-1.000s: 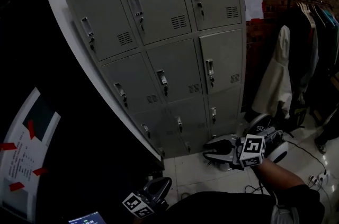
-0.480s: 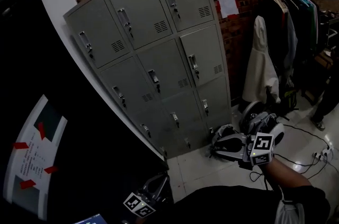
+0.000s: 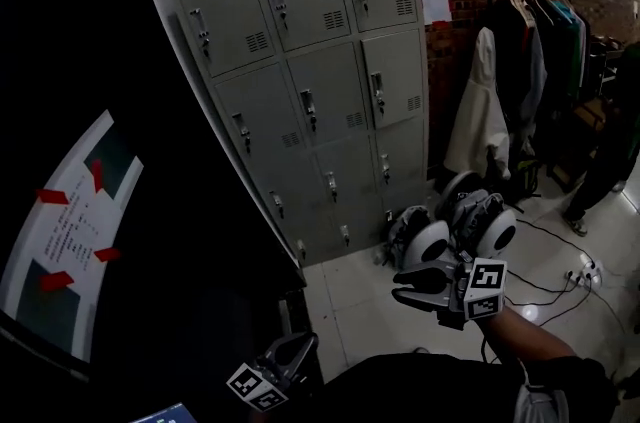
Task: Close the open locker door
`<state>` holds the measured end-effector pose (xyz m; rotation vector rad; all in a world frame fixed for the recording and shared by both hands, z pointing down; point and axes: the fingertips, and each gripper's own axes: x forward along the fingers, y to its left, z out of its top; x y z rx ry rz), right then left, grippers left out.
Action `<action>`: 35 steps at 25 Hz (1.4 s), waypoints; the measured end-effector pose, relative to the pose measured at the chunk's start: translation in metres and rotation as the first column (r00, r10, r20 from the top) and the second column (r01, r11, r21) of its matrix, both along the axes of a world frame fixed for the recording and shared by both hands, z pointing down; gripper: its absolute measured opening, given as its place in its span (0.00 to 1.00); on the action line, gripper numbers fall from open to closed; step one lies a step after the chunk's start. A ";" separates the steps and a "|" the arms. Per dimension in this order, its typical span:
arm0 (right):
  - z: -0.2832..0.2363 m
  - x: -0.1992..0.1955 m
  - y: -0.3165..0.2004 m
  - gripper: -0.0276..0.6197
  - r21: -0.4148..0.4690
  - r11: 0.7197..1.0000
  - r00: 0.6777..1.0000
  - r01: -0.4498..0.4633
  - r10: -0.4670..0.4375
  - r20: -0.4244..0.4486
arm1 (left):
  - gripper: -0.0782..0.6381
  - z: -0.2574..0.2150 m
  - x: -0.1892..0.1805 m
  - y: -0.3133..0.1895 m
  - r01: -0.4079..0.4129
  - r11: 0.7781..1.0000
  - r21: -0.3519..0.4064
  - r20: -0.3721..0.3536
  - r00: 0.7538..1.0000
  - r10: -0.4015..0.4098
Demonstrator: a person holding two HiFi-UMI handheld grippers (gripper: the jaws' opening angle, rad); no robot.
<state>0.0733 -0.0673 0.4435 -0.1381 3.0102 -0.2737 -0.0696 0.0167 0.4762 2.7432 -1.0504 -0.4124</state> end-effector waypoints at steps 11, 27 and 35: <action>-0.020 0.065 0.083 0.21 0.026 1.000 1.000 -0.012 0.012 -0.001 | 0.11 -0.010 0.065 0.056 -0.050 0.998 0.034 -0.009 0.999 0.050; 0.022 0.254 0.101 0.05 -0.013 0.994 0.994 -0.104 0.104 -0.022 | 0.11 -0.006 0.248 0.074 -0.076 0.997 -0.002 -0.003 0.997 0.076; 0.016 0.225 0.111 0.05 -0.011 0.995 0.996 -0.094 0.094 0.004 | 0.11 -0.011 0.218 0.084 -0.052 0.999 0.008 -0.002 0.999 0.052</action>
